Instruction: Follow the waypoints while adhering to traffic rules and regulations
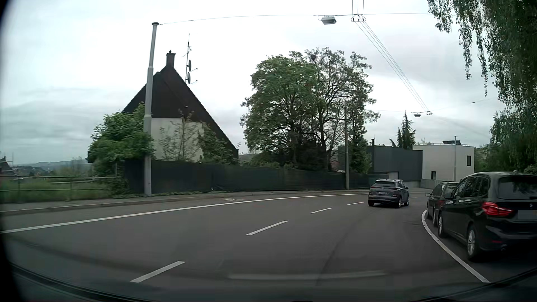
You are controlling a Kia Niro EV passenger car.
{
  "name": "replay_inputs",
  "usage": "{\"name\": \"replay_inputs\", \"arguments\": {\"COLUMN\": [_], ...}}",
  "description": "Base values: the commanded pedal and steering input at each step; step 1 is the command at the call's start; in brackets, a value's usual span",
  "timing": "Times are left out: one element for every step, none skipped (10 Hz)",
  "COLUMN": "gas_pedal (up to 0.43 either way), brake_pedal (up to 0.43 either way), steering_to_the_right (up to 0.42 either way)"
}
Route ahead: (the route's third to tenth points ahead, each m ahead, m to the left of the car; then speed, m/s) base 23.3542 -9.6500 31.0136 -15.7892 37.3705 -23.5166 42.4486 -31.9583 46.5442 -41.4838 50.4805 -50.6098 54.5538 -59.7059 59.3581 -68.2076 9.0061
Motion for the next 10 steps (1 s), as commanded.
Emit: {"name": "replay_inputs", "arguments": {"gas_pedal": [0.0,0.0,0.0,0.0,0.0,0.0,0.0,0.0,0.0,0.0], "brake_pedal": [0.104,0.098,0.091,0.067,0.061,0.067,0.067,0.073,0.073,0.073], "steering_to_the_right": [0.143,0.144,0.142,0.139,0.134,0.132,0.133,0.133,0.133,0.131]}}
